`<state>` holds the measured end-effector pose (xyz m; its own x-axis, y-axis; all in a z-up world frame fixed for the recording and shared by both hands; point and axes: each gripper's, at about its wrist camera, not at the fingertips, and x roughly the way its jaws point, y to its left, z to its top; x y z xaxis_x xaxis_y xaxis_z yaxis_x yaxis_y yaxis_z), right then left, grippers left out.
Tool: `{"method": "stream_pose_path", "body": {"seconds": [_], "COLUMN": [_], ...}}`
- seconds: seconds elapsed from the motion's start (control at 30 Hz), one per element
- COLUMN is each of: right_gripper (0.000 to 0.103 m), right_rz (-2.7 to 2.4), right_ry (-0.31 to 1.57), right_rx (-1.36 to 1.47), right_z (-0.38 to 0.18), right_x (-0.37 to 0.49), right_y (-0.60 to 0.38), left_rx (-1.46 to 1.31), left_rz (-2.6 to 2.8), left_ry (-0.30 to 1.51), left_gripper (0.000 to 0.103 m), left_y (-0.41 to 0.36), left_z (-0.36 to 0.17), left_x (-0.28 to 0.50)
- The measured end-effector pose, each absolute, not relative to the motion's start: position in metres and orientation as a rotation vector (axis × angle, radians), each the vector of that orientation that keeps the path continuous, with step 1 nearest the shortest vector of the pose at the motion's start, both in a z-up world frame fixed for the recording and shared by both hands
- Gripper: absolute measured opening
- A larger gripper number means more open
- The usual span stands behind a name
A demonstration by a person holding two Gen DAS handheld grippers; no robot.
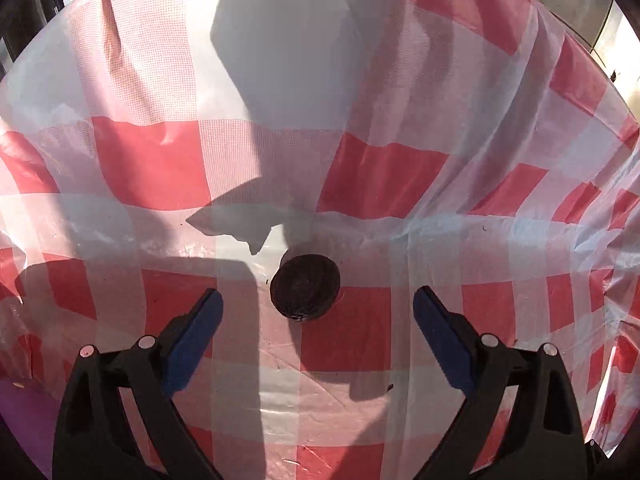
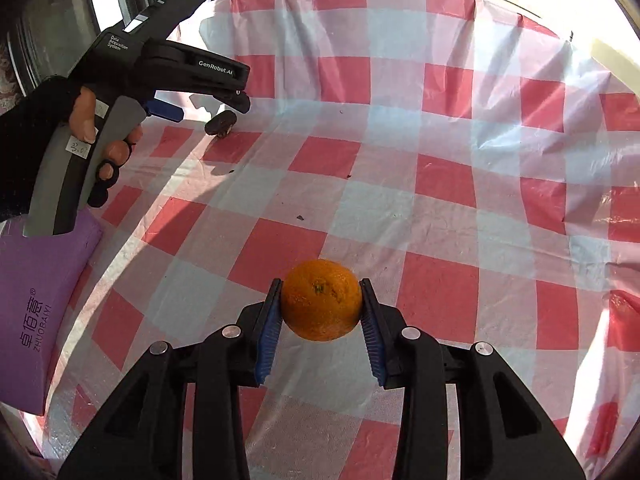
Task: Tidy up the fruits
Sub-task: 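Grasp the small orange with the right tool while the left tool grasps the last date, then carry the orange and date into the box and open both tools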
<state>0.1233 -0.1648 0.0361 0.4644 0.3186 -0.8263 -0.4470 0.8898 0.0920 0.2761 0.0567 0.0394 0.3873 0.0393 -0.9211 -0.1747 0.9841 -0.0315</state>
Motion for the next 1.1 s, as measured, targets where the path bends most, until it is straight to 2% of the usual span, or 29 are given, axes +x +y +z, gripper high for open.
{"method": "stream_pose_path", "body": {"seconds": [0.03, 0.07, 0.1, 0.13, 0.17, 0.6, 0.83, 1.1], "right_gripper": [0.037, 0.037, 0.037, 0.037, 0.037, 0.037, 0.037, 0.037], "right_rz": [0.455, 0.438, 0.425, 0.415, 0.406, 0.327, 0.226, 0.075], "right_ry": [0.988, 0.992, 0.994, 0.997, 0.999, 1.059, 1.107, 1.116], "right_rx": [-0.130, -0.117, -0.106, -0.096, -0.088, 0.026, 0.069, 0.151], "right_z": [0.035, 0.035, 0.034, 0.033, 0.033, 0.029, 0.035, 0.051], "right_x": [0.122, 0.120, 0.118, 0.116, 0.114, 0.085, 0.032, -0.038], "right_y": [-0.170, -0.173, -0.175, -0.176, -0.177, -0.160, -0.166, -0.173], "left_rx": [-0.128, -0.138, -0.158, -0.158, -0.159, -0.216, -0.092, 0.000], "left_rz": [0.142, 0.145, 0.145, 0.159, 0.151, -0.087, -0.297, -0.430], "left_ry": [1.180, 1.190, 1.197, 1.177, 1.165, 1.182, 1.215, 1.189], "left_gripper": [0.085, 0.077, 0.061, 0.055, 0.039, 0.039, 0.039, 0.039], "left_y": [0.057, 0.059, 0.062, 0.064, 0.064, 0.011, -0.020, -0.014], "left_z": [0.033, 0.027, 0.022, 0.022, 0.024, 0.060, 0.066, 0.081], "left_x": [0.281, 0.285, 0.286, 0.284, 0.280, 0.141, 0.037, -0.027]}}
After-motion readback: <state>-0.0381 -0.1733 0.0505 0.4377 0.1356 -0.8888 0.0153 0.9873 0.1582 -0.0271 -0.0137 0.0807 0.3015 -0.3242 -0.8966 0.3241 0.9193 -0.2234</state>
